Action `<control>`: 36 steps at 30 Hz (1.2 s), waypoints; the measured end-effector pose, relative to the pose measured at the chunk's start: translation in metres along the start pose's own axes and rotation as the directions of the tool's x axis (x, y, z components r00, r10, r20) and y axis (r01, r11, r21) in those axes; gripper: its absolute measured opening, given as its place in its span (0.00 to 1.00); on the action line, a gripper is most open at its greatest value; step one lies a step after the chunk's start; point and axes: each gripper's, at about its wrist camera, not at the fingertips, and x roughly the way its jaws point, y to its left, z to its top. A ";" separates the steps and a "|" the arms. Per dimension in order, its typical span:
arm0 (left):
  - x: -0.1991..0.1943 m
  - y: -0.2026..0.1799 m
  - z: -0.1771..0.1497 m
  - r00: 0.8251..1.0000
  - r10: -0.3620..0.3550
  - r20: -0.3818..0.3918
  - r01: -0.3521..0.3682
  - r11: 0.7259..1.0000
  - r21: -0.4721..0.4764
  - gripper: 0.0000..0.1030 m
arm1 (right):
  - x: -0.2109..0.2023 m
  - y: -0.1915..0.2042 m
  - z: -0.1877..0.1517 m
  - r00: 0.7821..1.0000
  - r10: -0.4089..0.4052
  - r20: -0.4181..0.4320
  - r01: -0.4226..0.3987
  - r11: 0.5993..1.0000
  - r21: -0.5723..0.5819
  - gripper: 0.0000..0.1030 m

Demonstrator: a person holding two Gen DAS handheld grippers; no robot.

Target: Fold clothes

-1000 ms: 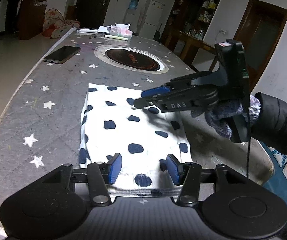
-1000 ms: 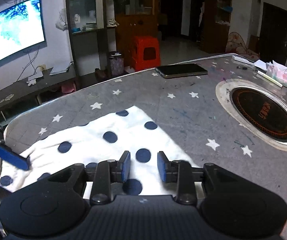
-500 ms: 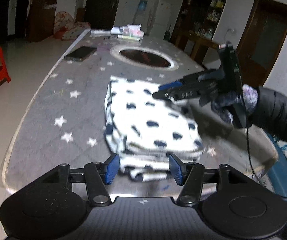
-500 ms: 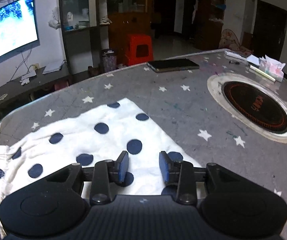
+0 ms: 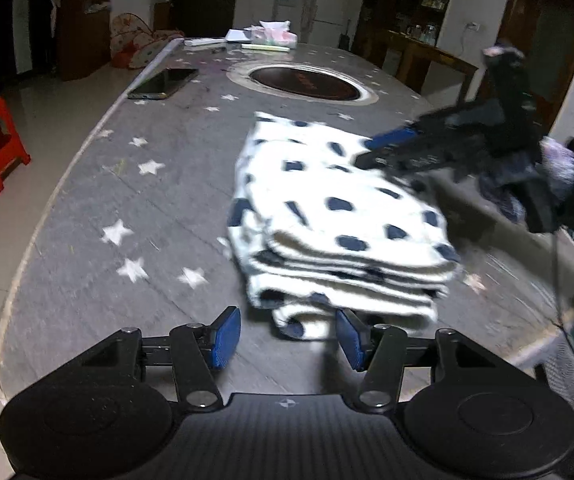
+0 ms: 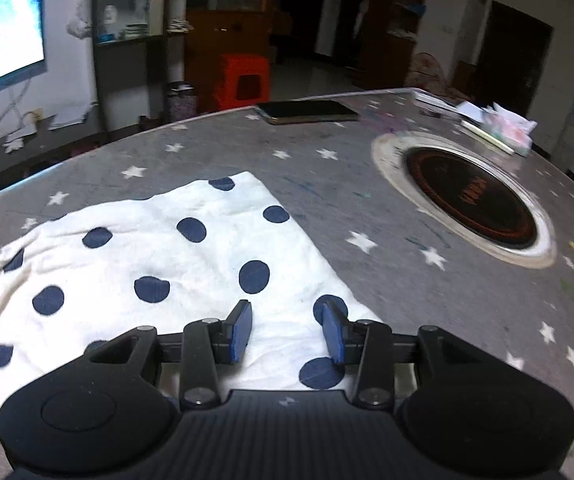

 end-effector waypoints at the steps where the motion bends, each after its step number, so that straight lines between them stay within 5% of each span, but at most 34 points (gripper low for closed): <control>1: 0.004 0.003 0.004 1.000 0.007 0.004 -0.007 1.000 -0.001 0.54 | -0.002 -0.002 -0.002 1.000 -0.014 -0.005 0.014 1.000 0.005 0.38; 13: 0.063 0.031 0.072 1.000 -0.004 0.011 0.004 1.000 0.023 0.54 | -0.035 -0.020 -0.035 0.981 -0.176 -0.083 0.183 0.980 0.083 0.40; 24: 0.127 0.006 0.130 0.996 -0.094 0.006 0.092 0.989 0.114 0.51 | -0.071 -0.039 -0.073 0.948 -0.282 -0.146 0.312 0.911 0.268 0.41; 29: 0.127 0.005 0.144 0.997 -0.070 0.031 0.067 0.992 0.107 0.50 | -0.084 -0.051 -0.080 0.952 -0.285 -0.110 0.305 0.887 0.345 0.41; 36: 0.094 0.009 0.147 0.992 -0.067 0.105 0.062 0.997 0.048 0.50 | -0.080 -0.051 -0.059 0.975 -0.224 -0.007 0.213 0.917 0.337 0.41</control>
